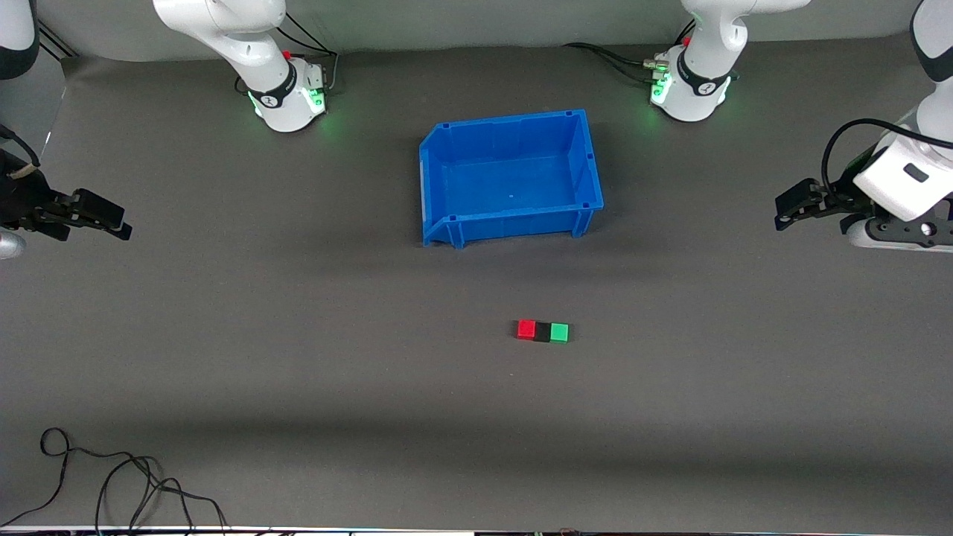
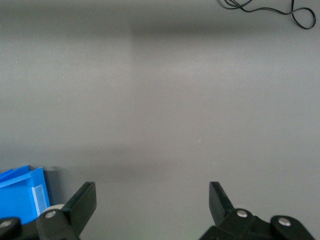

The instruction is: Attach green and red cubes to black cube

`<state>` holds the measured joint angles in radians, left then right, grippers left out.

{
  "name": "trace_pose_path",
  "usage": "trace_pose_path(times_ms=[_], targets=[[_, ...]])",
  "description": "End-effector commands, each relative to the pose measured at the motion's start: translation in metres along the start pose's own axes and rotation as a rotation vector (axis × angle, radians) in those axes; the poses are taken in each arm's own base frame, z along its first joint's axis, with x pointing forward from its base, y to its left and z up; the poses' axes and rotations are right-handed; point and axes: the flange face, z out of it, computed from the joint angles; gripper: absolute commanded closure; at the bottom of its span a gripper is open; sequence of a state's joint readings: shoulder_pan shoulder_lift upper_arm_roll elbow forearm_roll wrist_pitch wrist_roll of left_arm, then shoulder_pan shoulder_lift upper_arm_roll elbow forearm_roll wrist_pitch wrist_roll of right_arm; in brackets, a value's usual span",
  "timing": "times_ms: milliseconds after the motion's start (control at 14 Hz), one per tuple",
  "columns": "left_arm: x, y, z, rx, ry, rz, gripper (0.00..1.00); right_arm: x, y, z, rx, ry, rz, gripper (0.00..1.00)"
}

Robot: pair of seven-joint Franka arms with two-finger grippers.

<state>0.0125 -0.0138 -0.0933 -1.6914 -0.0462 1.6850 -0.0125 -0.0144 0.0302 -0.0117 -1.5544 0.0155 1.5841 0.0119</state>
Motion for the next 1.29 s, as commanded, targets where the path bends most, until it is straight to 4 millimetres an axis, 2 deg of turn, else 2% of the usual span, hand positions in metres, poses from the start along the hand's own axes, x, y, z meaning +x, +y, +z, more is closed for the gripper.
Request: trace_pose_path(times_ms=[0, 857, 1214], targets=[[0.001, -0.001, 0.003, 0.022, -0.017, 0.028, 0.01, -0.004, -0.002, -0.012, 0.021, 0.003, -0.006, 0.0], [-0.002, -0.023, 0.007, 0.024, -0.04, 0.005, 0.01, -0.002, -0.002, -0.007, 0.019, -0.006, -0.008, 0.0], [-0.001, -0.025, 0.009, 0.024, -0.04, 0.014, 0.01, -0.002, 0.0, -0.006, 0.021, -0.007, -0.003, 0.0]])
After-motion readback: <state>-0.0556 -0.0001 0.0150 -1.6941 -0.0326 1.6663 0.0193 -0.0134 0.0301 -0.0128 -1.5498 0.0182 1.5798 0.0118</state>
